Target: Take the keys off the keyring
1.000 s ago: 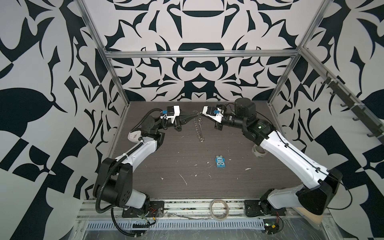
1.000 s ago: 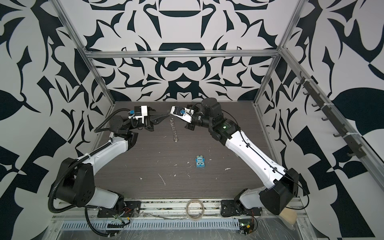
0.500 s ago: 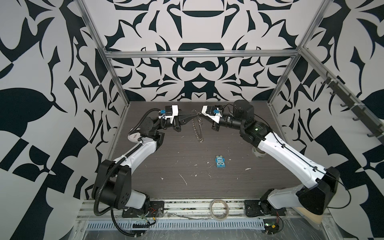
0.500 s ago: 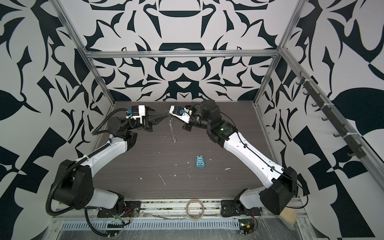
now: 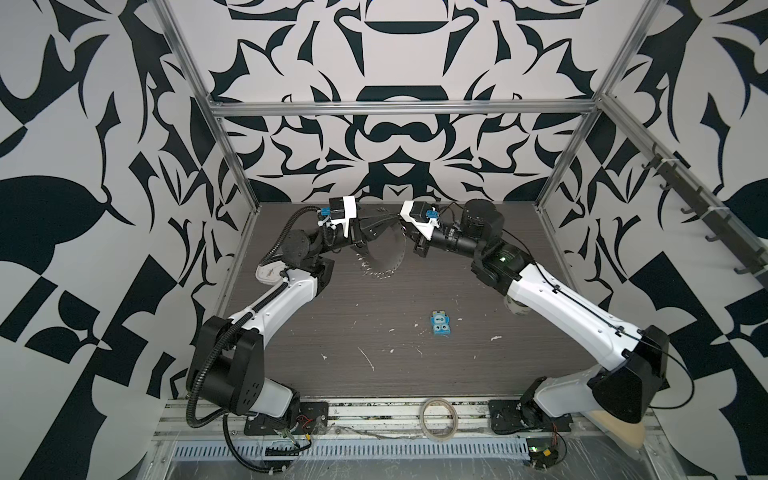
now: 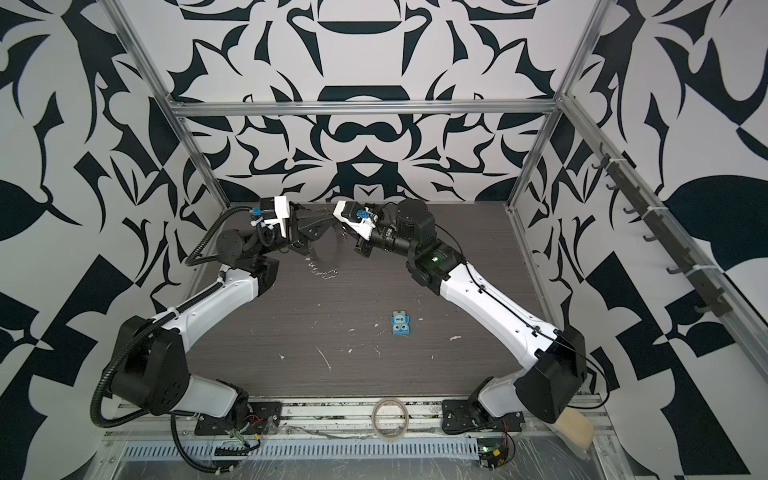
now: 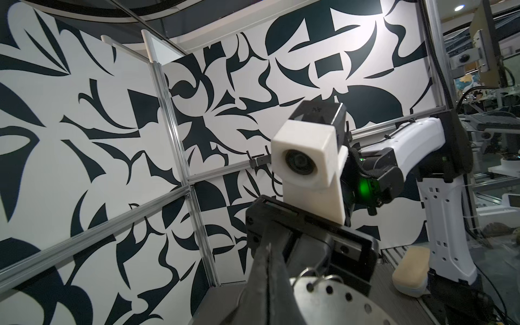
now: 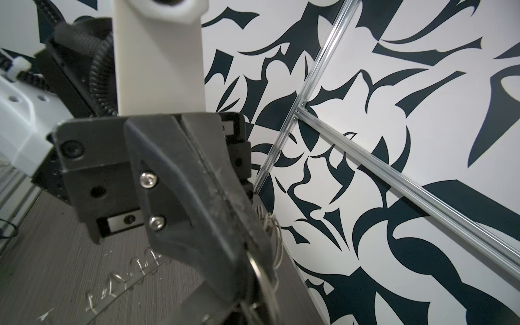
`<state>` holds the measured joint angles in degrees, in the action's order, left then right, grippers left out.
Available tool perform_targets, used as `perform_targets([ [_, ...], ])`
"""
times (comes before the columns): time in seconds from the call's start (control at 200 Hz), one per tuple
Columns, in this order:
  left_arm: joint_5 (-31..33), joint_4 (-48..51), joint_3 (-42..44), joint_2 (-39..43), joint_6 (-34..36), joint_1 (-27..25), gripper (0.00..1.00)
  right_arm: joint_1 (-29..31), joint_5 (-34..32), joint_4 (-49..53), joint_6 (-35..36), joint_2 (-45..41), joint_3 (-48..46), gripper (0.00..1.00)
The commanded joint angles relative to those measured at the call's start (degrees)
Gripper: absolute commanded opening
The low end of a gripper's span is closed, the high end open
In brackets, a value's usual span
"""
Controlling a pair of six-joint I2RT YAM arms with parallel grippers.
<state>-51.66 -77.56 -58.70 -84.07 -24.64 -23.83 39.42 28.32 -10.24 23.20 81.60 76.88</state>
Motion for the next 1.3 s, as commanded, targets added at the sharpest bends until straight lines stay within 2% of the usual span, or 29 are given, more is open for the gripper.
perform_targets([
  [0.0,2.55,-5.06,-1.85,-0.21,-1.7,-2.0,0.0,2.76,1.23,-4.22,-1.52,1.67,0.04,0.0],
  [0.12,7.03,-4.97,-0.55,0.28,-1.75,-1.83,0.0,5.3,0.78,-6.57,2.84,1.4,-1.53,0.0],
  [0.25,7.84,-4.97,-2.81,-1.06,-8.07,-1.19,0.0,6.42,2.71,-9.07,5.77,3.14,-2.21,0.0],
  [0.435,11.84,-4.97,-5.02,-2.57,-15.38,-1.14,0.0,7.74,0.02,-10.55,11.95,7.1,0.26,0.0],
  [0.535,13.58,-4.97,-4.78,-2.95,-16.55,-1.29,0.0,8.6,0.95,-12.22,11.9,9.73,2.72,0.0],
  [0.6,14.59,-4.97,-4.82,-3.25,-16.92,-1.3,0.0,10.46,1.65,-8.52,13.83,11.48,5.55,0.0],
  [0.75,16.26,-4.71,-6.78,-3.54,-16.78,-1.01,0.0,13.98,-0.06,-5.99,18.39,13.57,4.94,0.0],
  [0.835,16.64,-4.36,-7.26,-4.0,-15.75,-0.22,0.0,14.45,0.3,-8.11,16.37,12.58,1.81,0.0],
  [0.905,15.87,0.1,-7.13,-3.03,-10.54,-0.06,0.0,15.18,-1.19,-5.68,17.22,11.33,1.04,0.0],
  [0.995,17.52,3.61,-3.84,-1.09,2.21,-0.48,0.0,15.16,-2.37,-6.99,15.6,8.77,-0.09,0.0],
  [1.12,21.86,3.44,0.08,-0.2,18.13,-2.1,0.0,15.18,-0.71,-8.81,10.7,8.54,1.81,0.0],
  [1.195,24.01,1.75,1.5,-0.71,30.19,-4.57,0.0,15.82,0.32,-8.65,9.98,9.74,2.81,0.0],
  [1.295,26.91,1.54,0.96,-1.56,38.48,-5.76,0.0,15.86,2.13,-9.42,7.02,10.36,2.56,0.0],
])
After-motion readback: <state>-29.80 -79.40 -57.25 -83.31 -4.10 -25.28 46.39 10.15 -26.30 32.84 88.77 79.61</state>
